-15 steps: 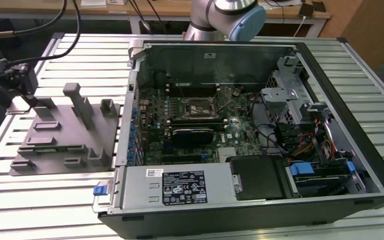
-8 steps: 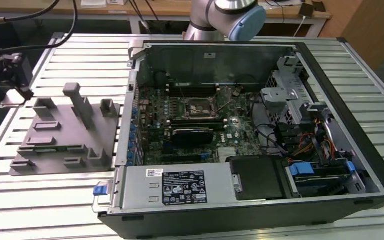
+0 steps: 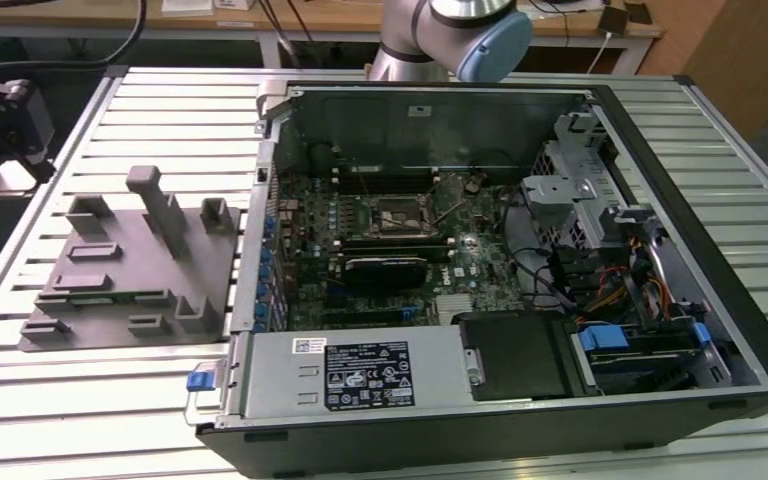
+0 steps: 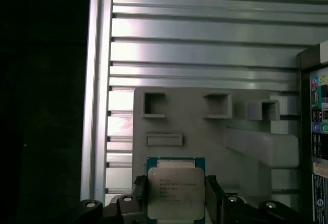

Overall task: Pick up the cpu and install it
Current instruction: 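Pick up the cpu and move it towards the insertion slot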

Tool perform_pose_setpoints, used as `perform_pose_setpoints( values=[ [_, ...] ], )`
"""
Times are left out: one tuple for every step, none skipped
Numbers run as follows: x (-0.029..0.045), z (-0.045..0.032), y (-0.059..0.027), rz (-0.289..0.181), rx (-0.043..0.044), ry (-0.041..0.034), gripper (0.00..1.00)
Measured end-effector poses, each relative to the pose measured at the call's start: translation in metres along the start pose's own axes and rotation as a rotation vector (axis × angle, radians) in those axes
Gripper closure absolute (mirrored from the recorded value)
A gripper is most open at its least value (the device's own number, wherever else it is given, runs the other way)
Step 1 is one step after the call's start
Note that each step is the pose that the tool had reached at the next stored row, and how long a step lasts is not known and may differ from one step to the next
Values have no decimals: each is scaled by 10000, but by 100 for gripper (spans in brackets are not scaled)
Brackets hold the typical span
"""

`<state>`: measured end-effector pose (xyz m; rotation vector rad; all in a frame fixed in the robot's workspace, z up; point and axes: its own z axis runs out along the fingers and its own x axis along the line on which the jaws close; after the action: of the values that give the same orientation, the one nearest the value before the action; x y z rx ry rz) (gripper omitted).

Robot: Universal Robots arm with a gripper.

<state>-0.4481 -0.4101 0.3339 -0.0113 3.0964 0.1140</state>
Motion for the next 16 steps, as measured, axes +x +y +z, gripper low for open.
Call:
perform_pose_setpoints(
  values=[
    [-1,-30,3,0,0,-8,46],
    [-3,-61,5,-1,-1,-15,46],
    [-8,-188,14,-3,0,-42,46],
    [-11,-248,19,-4,0,-58,46],
    [-12,-272,21,-4,0,-64,46],
    [-13,-294,22,-5,0,-69,46],
    [-14,-315,24,-5,0,-73,46],
    [-14,-331,25,-5,1,-75,46],
    [-14,-338,26,-5,0,-76,46],
    [-15,-337,26,-5,-1,-78,46],
    [-14,-337,26,-5,-1,-78,46],
    [-15,-337,26,-5,-1,-78,46],
    [-15,-337,26,-6,-1,-78,46],
    [-18,-339,27,-5,1,-75,46],
    [-26,-340,27,-4,2,-74,46],
    [-39,-338,26,-4,1,-75,46]
  ],
)
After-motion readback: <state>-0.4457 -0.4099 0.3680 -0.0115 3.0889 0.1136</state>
